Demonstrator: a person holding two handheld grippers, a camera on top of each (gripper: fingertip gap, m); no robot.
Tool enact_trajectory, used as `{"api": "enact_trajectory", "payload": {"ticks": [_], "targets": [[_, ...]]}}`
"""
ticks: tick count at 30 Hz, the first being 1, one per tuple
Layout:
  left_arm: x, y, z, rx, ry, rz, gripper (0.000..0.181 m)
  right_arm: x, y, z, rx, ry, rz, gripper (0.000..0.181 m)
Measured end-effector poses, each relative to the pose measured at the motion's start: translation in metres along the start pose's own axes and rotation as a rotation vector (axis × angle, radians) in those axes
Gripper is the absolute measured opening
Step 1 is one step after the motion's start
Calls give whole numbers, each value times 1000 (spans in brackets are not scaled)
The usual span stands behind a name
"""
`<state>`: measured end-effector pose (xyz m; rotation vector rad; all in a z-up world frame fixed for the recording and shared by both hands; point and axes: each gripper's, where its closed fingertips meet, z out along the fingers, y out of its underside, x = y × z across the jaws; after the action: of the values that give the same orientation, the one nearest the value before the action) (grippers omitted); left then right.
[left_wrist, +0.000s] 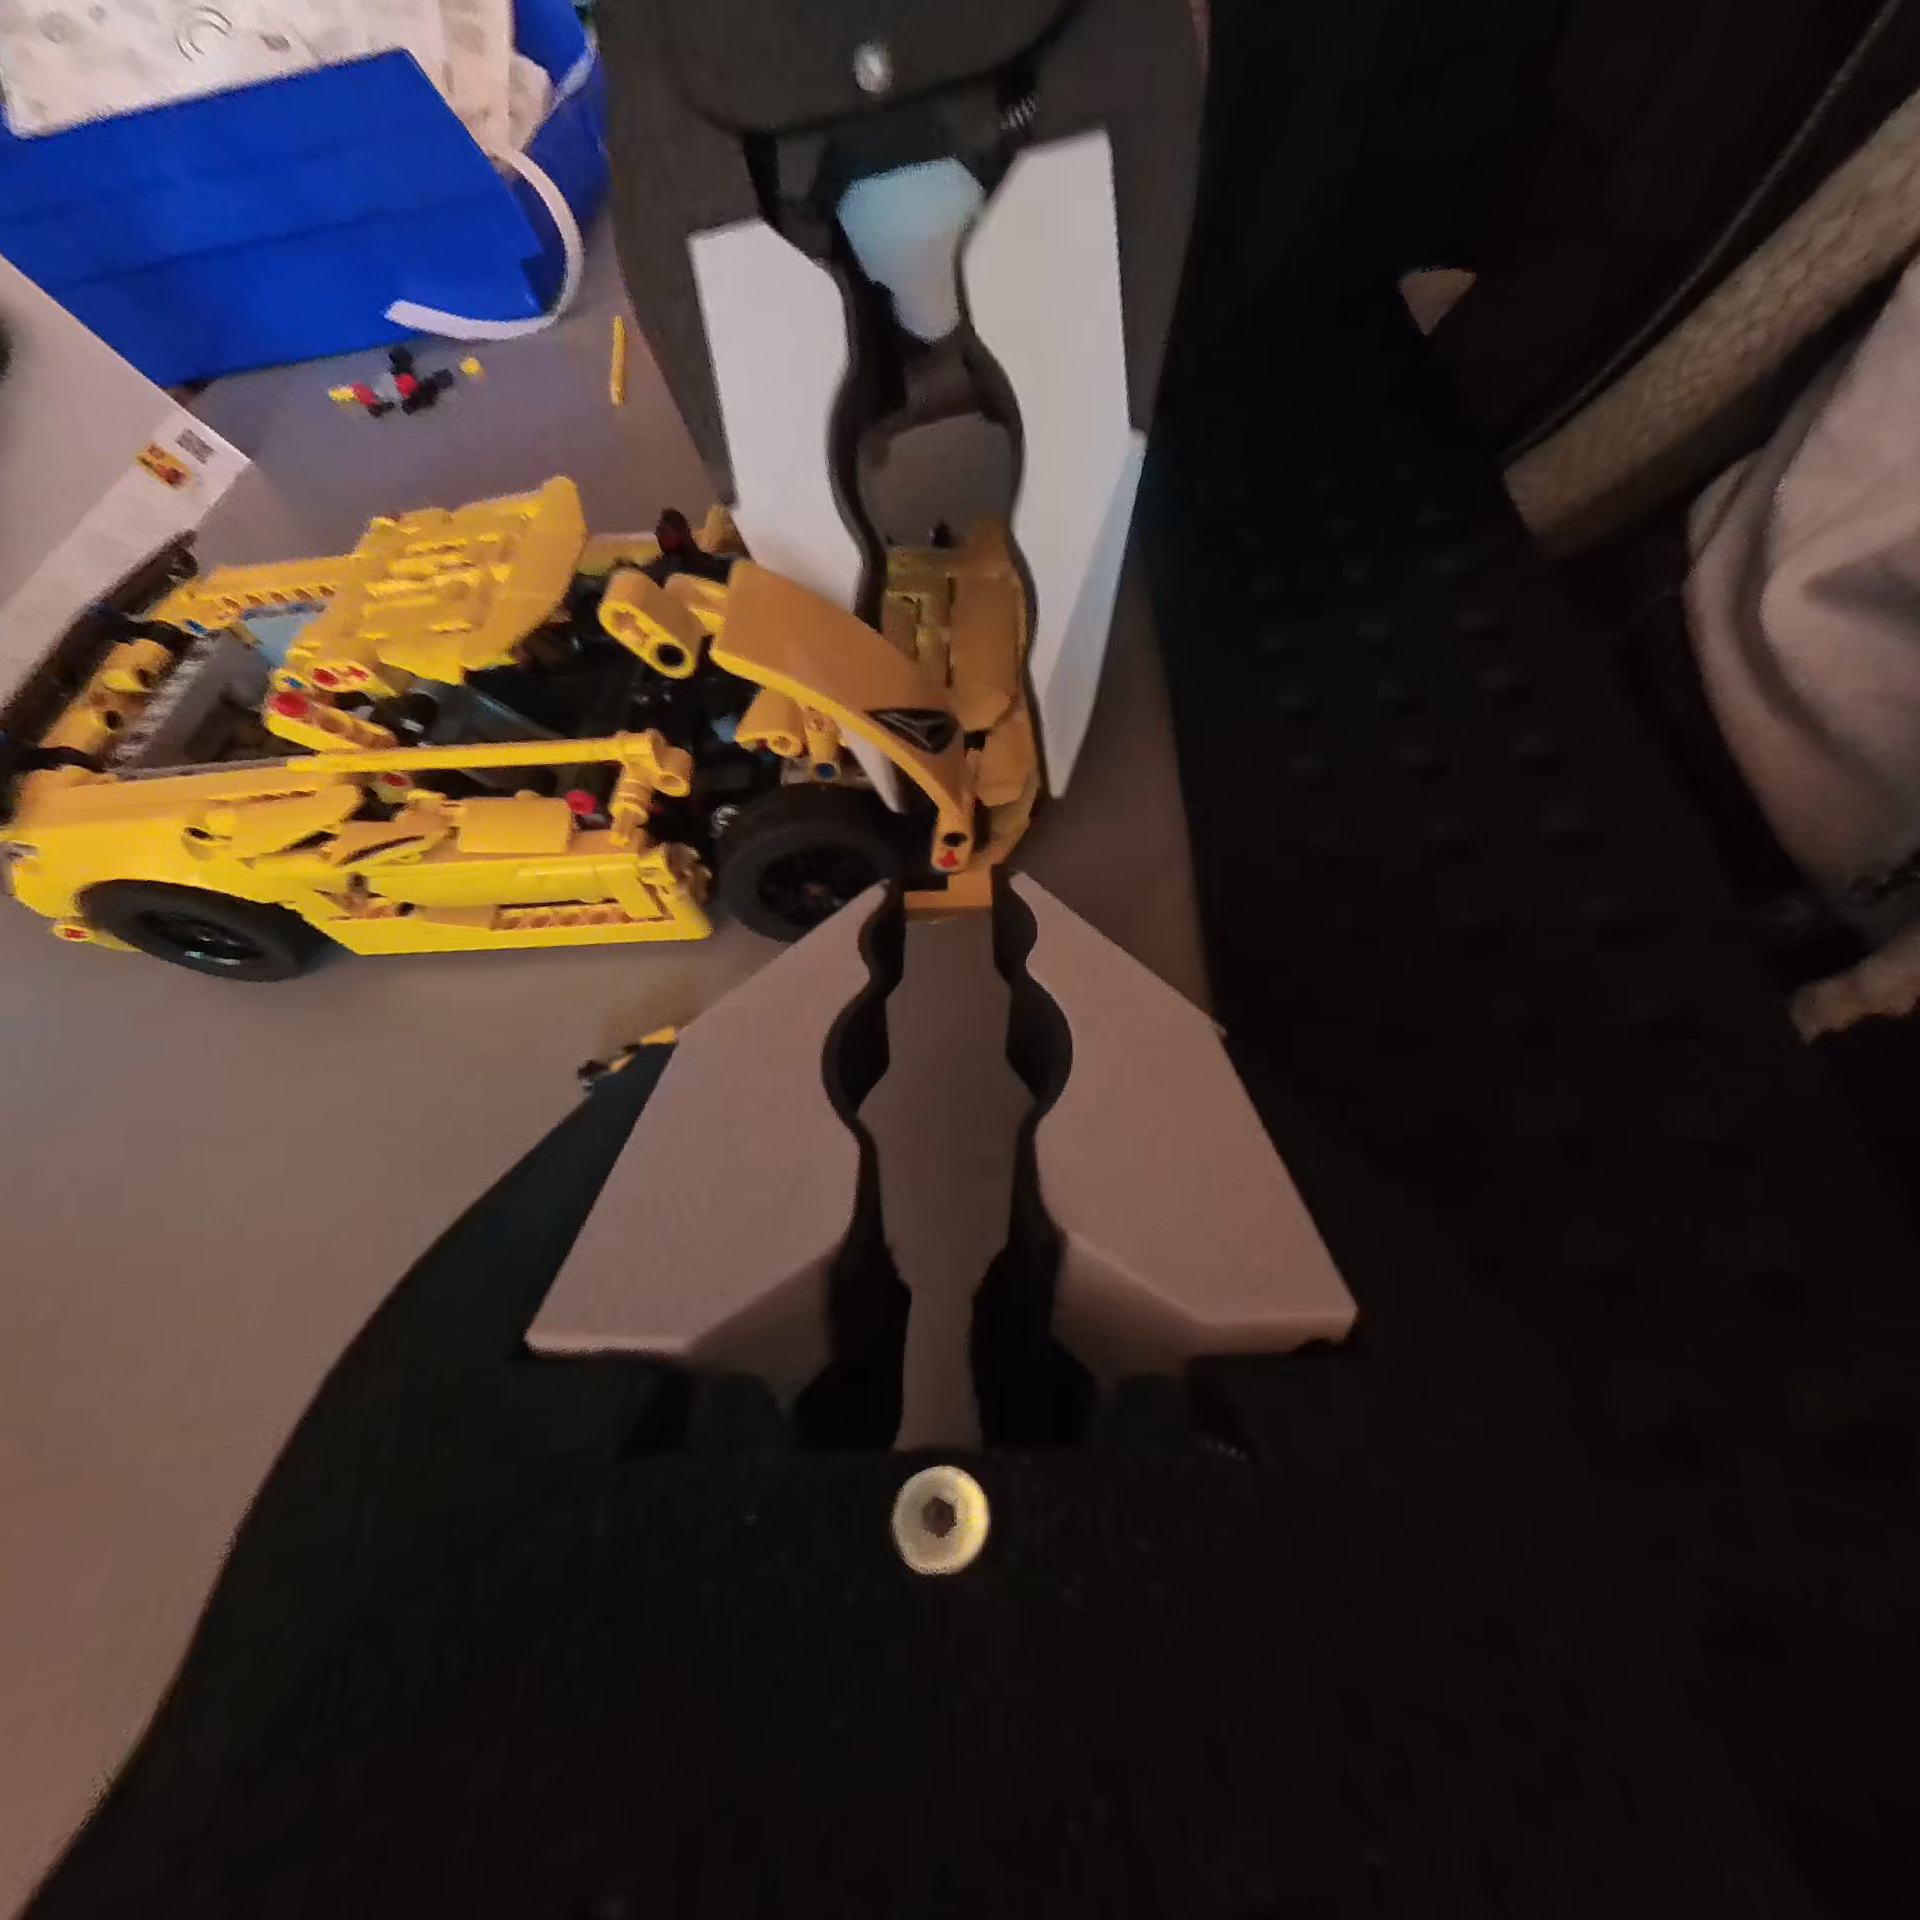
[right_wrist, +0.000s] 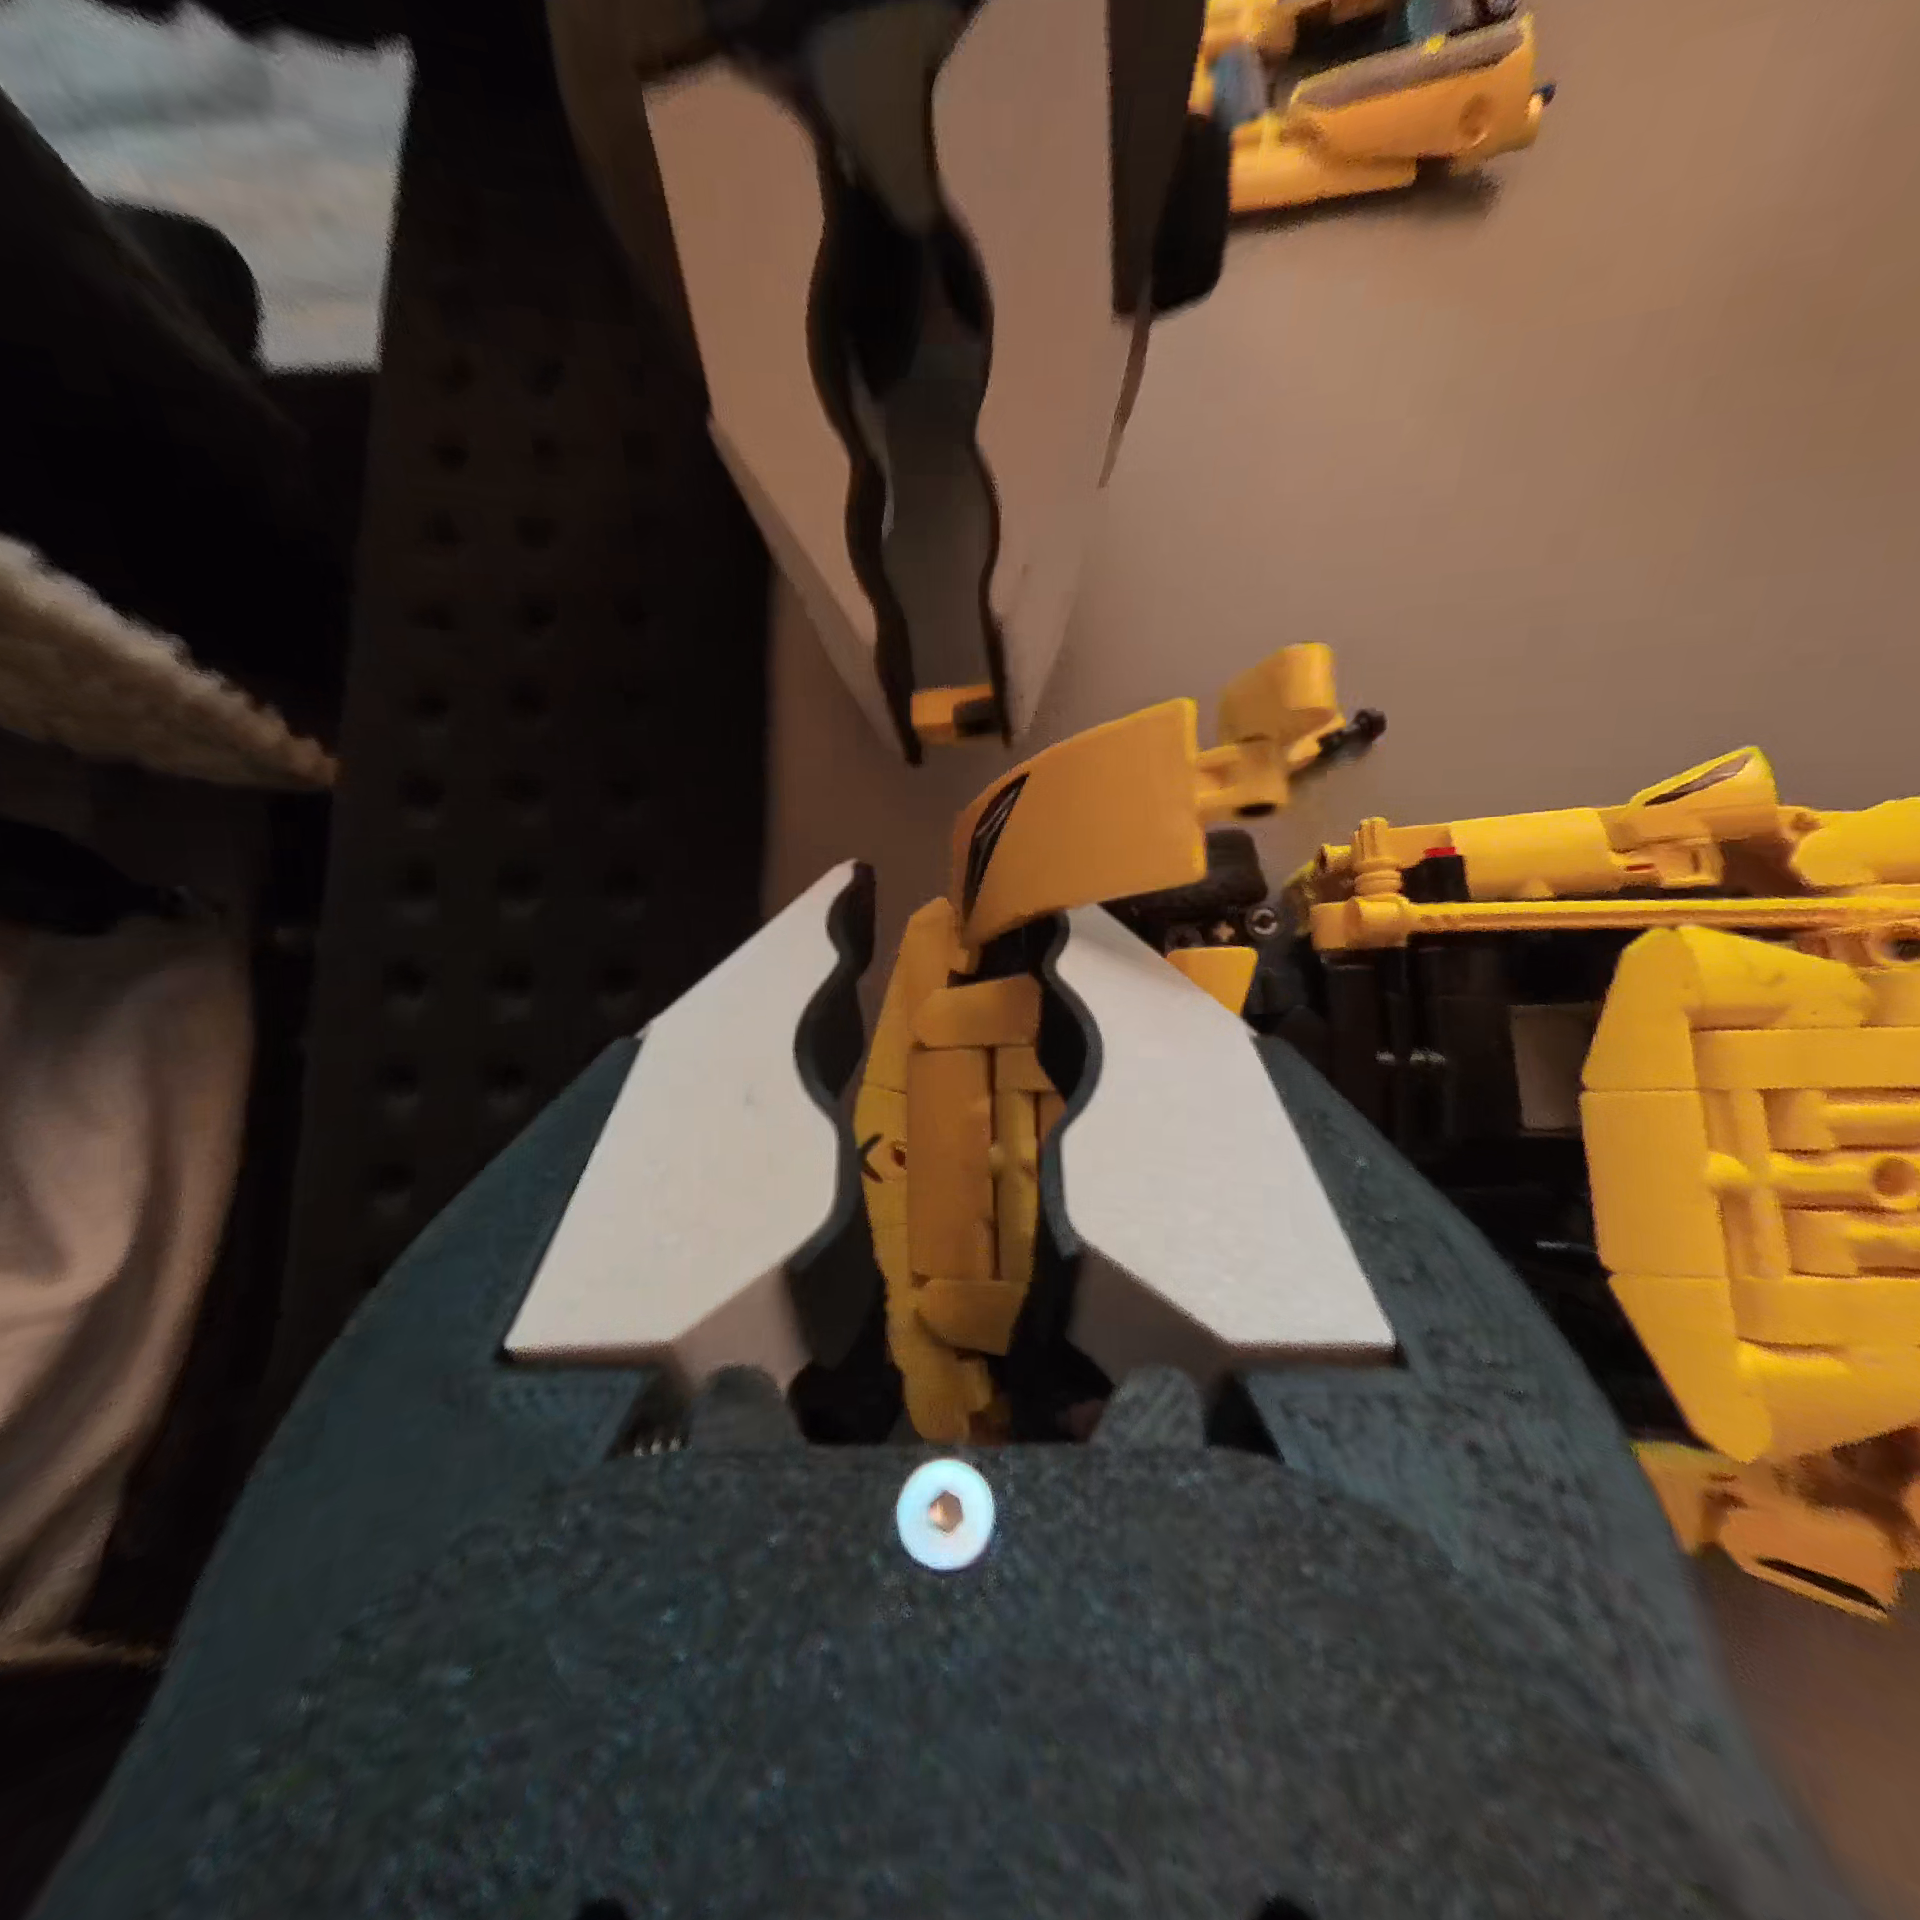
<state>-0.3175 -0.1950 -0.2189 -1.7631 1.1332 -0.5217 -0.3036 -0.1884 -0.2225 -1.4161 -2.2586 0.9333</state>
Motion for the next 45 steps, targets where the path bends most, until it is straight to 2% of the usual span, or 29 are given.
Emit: {"api": "enact_trajectory", "payload": {"ticks": [3, 7, 9, 10, 13, 16, 17, 19, 21, 25, 36, 38, 40, 43, 45], "targets": [[6, 33, 9, -201, 46, -23, 16, 4, -5, -4, 88, -26, 70, 21], [15, 30, 13, -215, 153, -163, 16, 7, -8, -10, 157, -71, 140, 17], [10, 28, 15, -203, 134, -190, 19, 12, -3, -15, 142, -40, 136, 21], [8, 25, 16, -189, 123, -193, 31, 13, 0, -18, 127, -17, 120, 24], [2, 7, 17, -112, 63, -154, 34, 15, 10, -28, 94, 91, 65, 32], [-3, 0, 23, -91, 16, -89, 32, 15, 18, -30, 64, 213, 26, 58], [-4, -1, 25, -88, 10, -67, 26, 17, 21, -28, 47, 266, 3, 66], [-4, -1, 29, -84, 2, -29, 16, 18, 25, -22, 22, 339, -46, 69], [-3, -2, 31, -78, 15, -9, 13, 20, 20, -18, 55, 379, -75, 64], [-4, -3, 36, -76, 21, 12, 8, 25, 18, -14, 32, 352, -85, 64], [-7, 3, 25, -67, 35, -12, 8, 24, 19, -12, 37, 287, -73, 63], [-7, 6, 23, -80, 39, -5, 7, 23, 21, -17, 44, 264, -44, 55], [-19, 13, 8, -89, 4, -36, 7, 22, 24, -19, 41, 254, -52, 55], [-31, 14, -20, -23, -14, -144, 7, 23, 22, -17, 31, 261, -49, 55], [-34, 16, -30, -47, -54, -158, 7, 24, 22, -18, 56, 251, -38, 55]]}}
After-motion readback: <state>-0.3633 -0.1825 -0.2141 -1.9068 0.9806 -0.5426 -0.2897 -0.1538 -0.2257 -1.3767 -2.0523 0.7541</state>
